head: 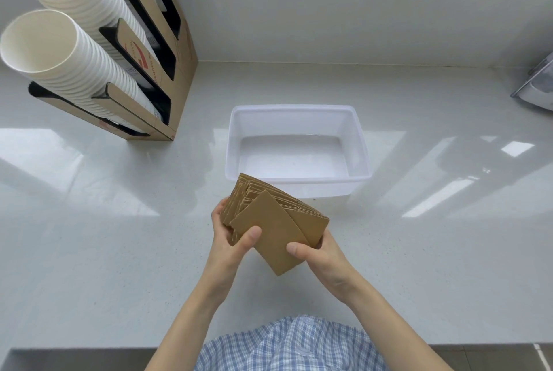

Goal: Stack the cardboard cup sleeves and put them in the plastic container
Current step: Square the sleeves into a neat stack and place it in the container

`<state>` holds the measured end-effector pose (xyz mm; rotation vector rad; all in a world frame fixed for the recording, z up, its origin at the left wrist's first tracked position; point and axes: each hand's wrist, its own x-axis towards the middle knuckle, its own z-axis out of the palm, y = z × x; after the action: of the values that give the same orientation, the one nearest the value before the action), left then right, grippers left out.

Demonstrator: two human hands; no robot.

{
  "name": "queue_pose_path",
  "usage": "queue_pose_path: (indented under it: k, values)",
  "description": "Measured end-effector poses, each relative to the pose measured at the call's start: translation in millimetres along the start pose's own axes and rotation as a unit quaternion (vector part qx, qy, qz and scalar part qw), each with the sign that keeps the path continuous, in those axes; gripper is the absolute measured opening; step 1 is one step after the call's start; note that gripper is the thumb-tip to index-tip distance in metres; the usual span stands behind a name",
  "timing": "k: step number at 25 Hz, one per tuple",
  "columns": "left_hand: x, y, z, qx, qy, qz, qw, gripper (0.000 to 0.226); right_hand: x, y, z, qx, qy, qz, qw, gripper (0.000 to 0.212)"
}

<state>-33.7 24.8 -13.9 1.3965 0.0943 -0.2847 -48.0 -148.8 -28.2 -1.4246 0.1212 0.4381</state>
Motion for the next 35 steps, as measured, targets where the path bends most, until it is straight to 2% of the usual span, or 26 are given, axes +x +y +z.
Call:
queue_pose_path:
  k: [3,6,10,14,17,22,24,26,29,32,35]
  values:
    - [3,6,-7,0.021,-0.020,0.013,0.999,0.092,-2,-9,-10,-0.034,-0.001,0.008,0.999,0.083]
    - [6,13,-14,0.099,-0.068,0.007,0.993,0.088,-5,-21,-18,-0.089,0.000,0.002,0.996,0.093]
    - [12,10,-16,0.258,-0.107,0.020,0.960,0.079,-7,-27,-27,-0.200,0.014,-0.028,0.979,0.099]
    - [15,-8,-14,0.343,-0.099,0.033,0.934,0.084,-4,-18,-29,-0.256,0.020,-0.025,0.966,0.105]
    - [15,-18,-11,0.376,-0.088,0.023,0.922,0.100,-5,-10,-30,-0.251,0.023,-0.002,0.968,0.112]
    - [21,-22,-8,0.379,-0.068,-0.009,0.923,0.119,-7,-9,-37,-0.242,0.061,-0.023,0.968,0.112]
    - [21,-21,-6,0.385,-0.070,0.000,0.920,0.116,-10,-13,-37,-0.225,0.061,-0.027,0.972,0.107]
    - [19,-19,-3,0.392,-0.067,0.018,0.917,0.109,-13,-14,-32,-0.193,0.066,-0.018,0.979,0.092]
    - [15,-18,4,0.401,-0.063,0.029,0.913,0.104,-10,-12,-18,-0.094,0.123,-0.024,0.988,0.071]
    - [13,-21,10,0.391,-0.053,0.037,0.918,0.105,-3,-10,-9,-0.026,0.161,-0.028,0.986,0.071]
    - [15,-22,10,0.378,-0.036,0.031,0.925,0.111,2,-5,-6,-0.034,0.166,-0.032,0.985,0.069]
